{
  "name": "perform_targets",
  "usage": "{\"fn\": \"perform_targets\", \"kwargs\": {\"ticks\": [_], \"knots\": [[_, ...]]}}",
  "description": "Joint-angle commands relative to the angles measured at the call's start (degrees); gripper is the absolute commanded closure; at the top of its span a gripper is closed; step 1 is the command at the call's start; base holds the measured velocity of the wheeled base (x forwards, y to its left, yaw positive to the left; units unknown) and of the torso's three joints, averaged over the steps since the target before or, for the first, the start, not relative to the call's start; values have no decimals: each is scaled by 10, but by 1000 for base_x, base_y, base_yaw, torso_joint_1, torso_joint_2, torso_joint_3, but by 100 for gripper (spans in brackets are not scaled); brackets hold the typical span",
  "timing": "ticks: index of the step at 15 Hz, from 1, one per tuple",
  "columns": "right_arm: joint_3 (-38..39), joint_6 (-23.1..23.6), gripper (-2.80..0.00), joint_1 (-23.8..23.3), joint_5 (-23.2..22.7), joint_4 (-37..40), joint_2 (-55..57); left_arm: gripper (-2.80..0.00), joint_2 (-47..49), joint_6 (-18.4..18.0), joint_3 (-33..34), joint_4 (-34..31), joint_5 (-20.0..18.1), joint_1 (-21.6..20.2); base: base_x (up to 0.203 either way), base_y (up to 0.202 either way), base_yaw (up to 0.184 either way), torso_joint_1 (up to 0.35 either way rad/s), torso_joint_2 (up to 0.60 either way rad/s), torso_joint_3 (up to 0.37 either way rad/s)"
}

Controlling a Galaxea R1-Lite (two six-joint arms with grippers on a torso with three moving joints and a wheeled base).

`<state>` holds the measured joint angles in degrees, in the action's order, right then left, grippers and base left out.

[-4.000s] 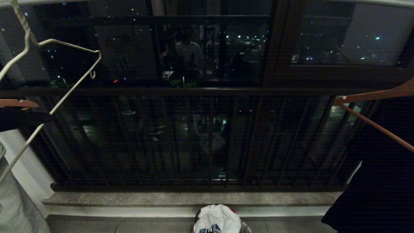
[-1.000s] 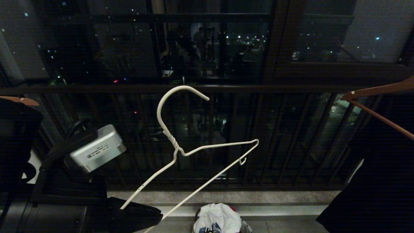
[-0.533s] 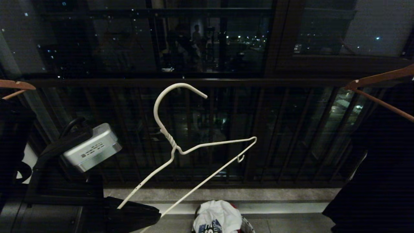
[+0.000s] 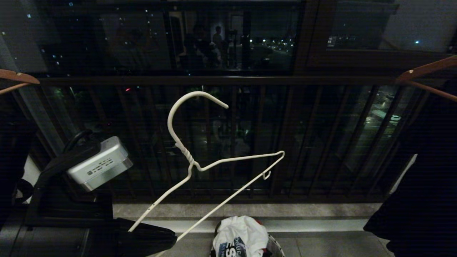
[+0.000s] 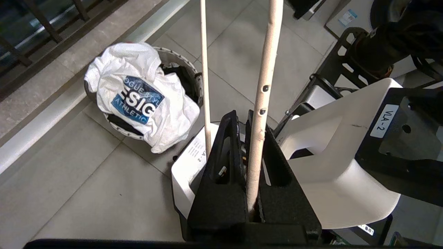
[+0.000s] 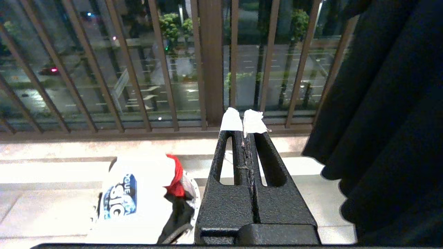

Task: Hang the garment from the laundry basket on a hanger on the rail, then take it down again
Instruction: Pick up the clothes rack on the clothesline

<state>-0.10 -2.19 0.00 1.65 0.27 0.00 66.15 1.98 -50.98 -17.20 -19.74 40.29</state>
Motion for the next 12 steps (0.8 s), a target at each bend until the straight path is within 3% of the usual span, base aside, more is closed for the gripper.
{"fn": "perform_targets", "kwargs": {"ticks": [1, 12], "knots": [[0, 0, 0, 0, 0, 0, 1, 0, -1, 0, 2, -1, 0, 1, 0, 0, 0, -212, 494, 273], [0, 0, 0, 0, 0, 0, 1, 0, -4, 0, 4, -1, -1, 0, 0, 0, 0, -223, 533, 306]]}}
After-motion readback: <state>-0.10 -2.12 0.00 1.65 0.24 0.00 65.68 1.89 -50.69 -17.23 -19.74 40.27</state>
